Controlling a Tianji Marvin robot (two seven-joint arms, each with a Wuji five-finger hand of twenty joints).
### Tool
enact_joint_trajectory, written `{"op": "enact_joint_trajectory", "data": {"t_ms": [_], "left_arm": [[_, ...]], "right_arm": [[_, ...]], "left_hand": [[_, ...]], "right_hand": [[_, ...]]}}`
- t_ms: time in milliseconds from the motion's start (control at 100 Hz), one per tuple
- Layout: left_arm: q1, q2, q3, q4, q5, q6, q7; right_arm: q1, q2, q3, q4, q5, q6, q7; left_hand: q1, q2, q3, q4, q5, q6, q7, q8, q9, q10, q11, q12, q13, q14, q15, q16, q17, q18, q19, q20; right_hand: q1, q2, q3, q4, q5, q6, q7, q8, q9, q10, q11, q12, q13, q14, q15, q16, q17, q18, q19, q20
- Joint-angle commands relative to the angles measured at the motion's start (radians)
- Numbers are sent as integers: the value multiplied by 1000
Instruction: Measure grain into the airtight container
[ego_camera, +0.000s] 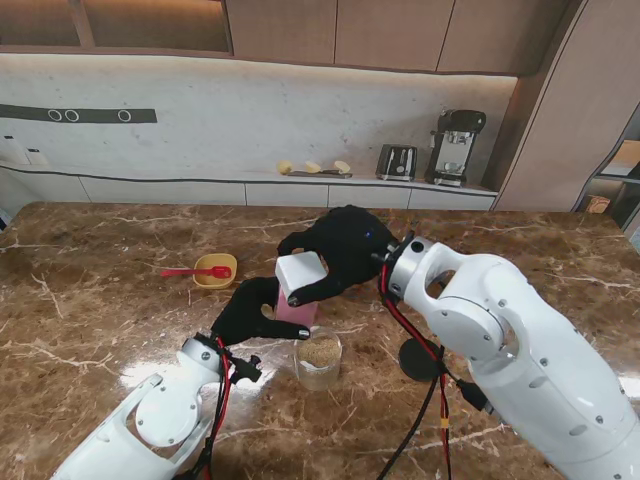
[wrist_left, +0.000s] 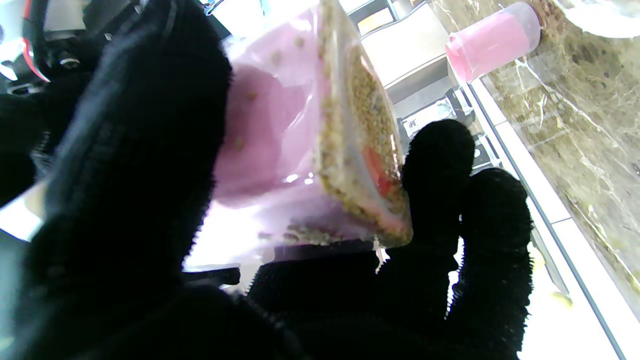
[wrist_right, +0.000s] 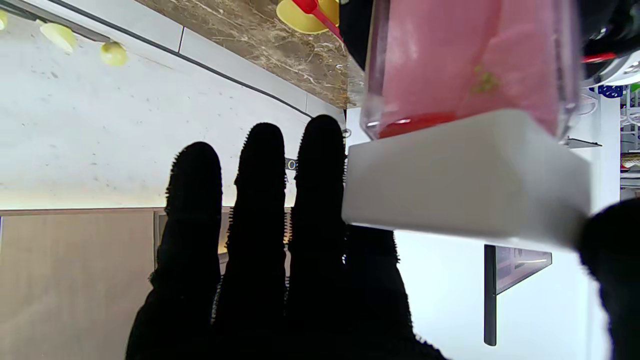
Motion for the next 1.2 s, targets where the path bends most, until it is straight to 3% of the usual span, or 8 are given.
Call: {"op": "enact_joint_trajectory", "data": {"t_ms": [0, 110, 230, 370, 520, 650, 920, 1190], "left_arm": [[7, -2, 4, -5, 4, -4, -1], [8, -2, 3, -7, 4, -3, -2], [9, -2, 3, -8, 5, -1, -1], [7, -1, 5, -7, 4, -1, -4], [3, 0, 6, -5, 2, -1, -11], [-1, 2, 7, -4, -1, 0, -18], [-5, 2, 9, -3, -1, 4, -19], [-8, 1, 13, -1, -4, 2, -20]], "right_arm": [[-17, -3, 19, -11, 14, -8, 8], [-36, 0, 64, -39, 49, -21, 27], [-39, 10, 107, -65, 156, -41, 103], [-21, 27, 117, -77, 295, 4, 219], [10, 38, 96, -61, 335, 25, 280], [29, 37, 60, -41, 312, 29, 276], [25, 18, 19, -26, 218, 37, 181], [-24, -5, 6, -34, 10, 30, 9]], "left_hand": [[221, 430, 531, -10, 144, -410, 701, -1, 135, -204, 171, 52, 16, -72, 20, 11, -4, -25, 19, 13], [221, 430, 532, -10, 146, -410, 701, -1, 135, -204, 171, 52, 18, -71, 21, 11, -3, -23, 19, 13], [221, 430, 531, -10, 145, -410, 701, -1, 135, -203, 171, 53, 17, -70, 20, 11, -3, -23, 19, 13], [221, 429, 532, -10, 147, -408, 700, -1, 136, -202, 170, 52, 17, -68, 20, 11, -4, -22, 19, 13], [221, 429, 532, -11, 147, -409, 700, -1, 137, -202, 171, 53, 17, -69, 21, 11, -4, -22, 19, 13], [220, 428, 532, -11, 146, -409, 700, -2, 136, -203, 170, 53, 17, -69, 21, 11, -3, -23, 20, 13], [219, 429, 532, -11, 144, -410, 700, -1, 135, -206, 170, 53, 17, -71, 21, 11, -3, -23, 20, 13], [220, 428, 533, -11, 145, -412, 701, -1, 136, -205, 171, 53, 17, -71, 21, 11, -3, -25, 19, 13]], "right_hand": [[-34, 84, 30, 59, -62, 3, -22, -23, -52, 2, -49, -41, -46, 16, -42, -19, -34, -2, -8, -27], [-5, 83, 16, 60, -128, -23, -41, -35, -243, 22, -230, -134, -179, 13, -161, -63, -135, 9, -109, -49], [161, -46, 1, 49, -175, -7, -59, -23, -414, 36, -324, -196, -299, 4, -273, -122, -213, -7, -244, -54], [315, -205, -9, 30, -165, 59, -43, -8, -450, 53, -333, -218, -310, 3, -314, -164, -198, -30, -299, -67], [403, -202, -84, 20, -186, 103, -34, 3, -461, 60, -322, -235, -305, 5, -321, -197, -183, -38, -315, -76], [463, -193, -141, 9, -181, 114, 14, 45, -436, 66, -277, -217, -262, 7, -284, -182, -156, -43, -296, -70], [495, -192, -169, 8, -7, 6, 218, 262, -187, 5, 2, 30, -19, -9, 54, 71, 31, -18, -4, 27], [335, -205, -29, 30, 248, -56, 320, 257, 101, 7, 101, 108, 188, 25, 328, 135, 205, 5, 377, 48]]}}
